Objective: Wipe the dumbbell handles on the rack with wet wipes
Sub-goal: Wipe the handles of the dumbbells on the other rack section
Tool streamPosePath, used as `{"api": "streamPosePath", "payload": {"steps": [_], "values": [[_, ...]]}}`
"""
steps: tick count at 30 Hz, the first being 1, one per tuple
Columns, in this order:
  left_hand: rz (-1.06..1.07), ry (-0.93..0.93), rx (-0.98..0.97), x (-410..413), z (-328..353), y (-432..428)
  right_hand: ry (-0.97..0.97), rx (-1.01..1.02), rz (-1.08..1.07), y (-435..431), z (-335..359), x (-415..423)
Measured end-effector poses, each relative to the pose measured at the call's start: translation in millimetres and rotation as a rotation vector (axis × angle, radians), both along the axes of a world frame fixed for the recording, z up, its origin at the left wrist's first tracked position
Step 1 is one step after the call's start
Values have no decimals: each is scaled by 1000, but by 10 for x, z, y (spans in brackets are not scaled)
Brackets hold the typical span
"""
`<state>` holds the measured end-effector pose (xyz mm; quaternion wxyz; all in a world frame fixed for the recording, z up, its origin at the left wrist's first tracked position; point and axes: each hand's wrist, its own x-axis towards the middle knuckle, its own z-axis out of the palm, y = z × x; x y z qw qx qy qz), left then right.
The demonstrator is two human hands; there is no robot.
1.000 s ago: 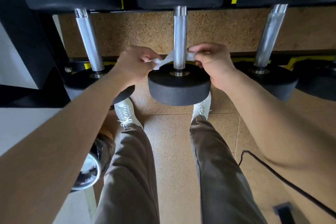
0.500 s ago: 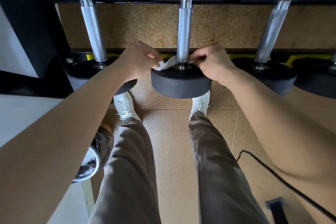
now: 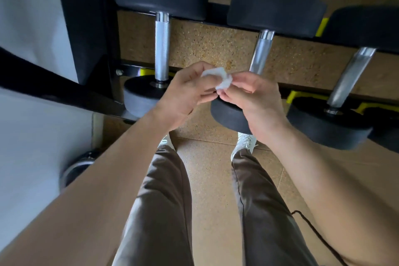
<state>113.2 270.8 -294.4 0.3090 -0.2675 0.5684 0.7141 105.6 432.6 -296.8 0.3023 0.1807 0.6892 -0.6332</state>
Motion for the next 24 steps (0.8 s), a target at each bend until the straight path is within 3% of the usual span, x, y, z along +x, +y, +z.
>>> {"api": "streamPosePath", "payload": {"steps": [3, 7, 12, 16, 19, 22, 24], "values": [[133, -6, -42, 63, 43, -216, 3, -24, -49, -320, -19, 21], [159, 65, -301, 92, -8, -625, 24, -50, 15, -742, -108, -92], [328, 108, -559, -14, -214, -1150, 40, 263, 131, -1251, -454, -317], [403, 82, -513, -217, -439, -1334, 154, 361, 217, -1643, -622, -182], [451, 67, -382, -322, -596, -1312, 228, 475, 118, -1694, -675, -125], [338, 69, -395, -296, -660, -1226, 280, 539, 84, -1686, -665, -114], [197, 104, -519, -266, -682, -1266, 293, 547, 69, -1699, -656, -108]]}}
